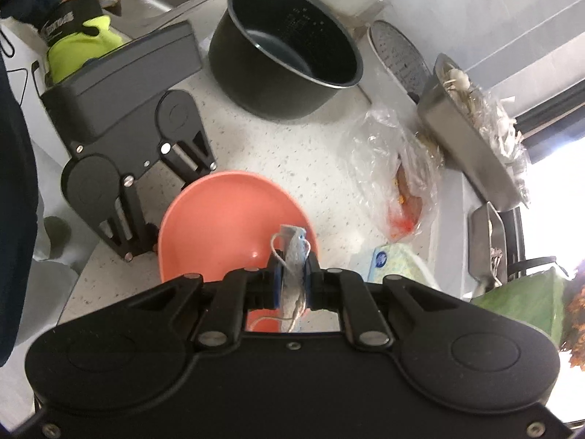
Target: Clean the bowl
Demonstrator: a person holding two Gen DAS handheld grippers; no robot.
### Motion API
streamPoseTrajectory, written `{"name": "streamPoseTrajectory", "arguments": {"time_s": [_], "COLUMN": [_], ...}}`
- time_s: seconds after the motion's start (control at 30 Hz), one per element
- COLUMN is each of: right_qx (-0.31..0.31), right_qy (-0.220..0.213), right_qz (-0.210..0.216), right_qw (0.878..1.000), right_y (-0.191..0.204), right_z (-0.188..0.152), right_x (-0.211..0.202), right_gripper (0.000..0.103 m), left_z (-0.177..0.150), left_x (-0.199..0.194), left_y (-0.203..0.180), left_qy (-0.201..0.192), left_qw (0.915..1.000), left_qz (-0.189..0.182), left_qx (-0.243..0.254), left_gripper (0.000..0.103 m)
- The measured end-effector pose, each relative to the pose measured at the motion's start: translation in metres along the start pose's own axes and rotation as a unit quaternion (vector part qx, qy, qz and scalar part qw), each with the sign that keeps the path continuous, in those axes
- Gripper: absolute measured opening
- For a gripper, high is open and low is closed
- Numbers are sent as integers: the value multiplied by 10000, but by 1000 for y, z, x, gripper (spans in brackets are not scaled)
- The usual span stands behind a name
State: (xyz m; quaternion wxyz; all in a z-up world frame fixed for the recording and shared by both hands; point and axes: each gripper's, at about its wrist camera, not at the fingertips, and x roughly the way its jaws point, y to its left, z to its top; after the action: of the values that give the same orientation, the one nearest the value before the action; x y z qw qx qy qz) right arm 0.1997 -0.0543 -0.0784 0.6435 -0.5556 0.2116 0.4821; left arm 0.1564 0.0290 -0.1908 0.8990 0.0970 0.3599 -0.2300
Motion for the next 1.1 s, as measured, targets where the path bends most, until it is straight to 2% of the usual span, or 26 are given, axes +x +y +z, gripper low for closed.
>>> {"name": "streamPoseTrajectory", "arguments": {"time_s": [0.3,0.53,0.8,1.1], "right_qx": [-92,39,-205,-571], "right_qy": [163,-106,-610,-653], "right_qz": [331,679,389,48], "right_qw": [9993,9976,9972,9962], "right_y": [24,40,36,5], "right_z": [-11,-3,25,42], "right_x": [-15,-36,-52,-44], "right_gripper": [12,12,12,12], "left_z": [0,0,1,1], "left_x": [1,2,2,2], "left_y": [1,2,1,0], "left_qy": [-5,-17,7,5], "left_qw": [10000,10000,10000,10000], "left_qz": [-18,-40,-58,-66], "left_qx": [0,8,54,23], "left_gripper": [38,38,38,38]}}
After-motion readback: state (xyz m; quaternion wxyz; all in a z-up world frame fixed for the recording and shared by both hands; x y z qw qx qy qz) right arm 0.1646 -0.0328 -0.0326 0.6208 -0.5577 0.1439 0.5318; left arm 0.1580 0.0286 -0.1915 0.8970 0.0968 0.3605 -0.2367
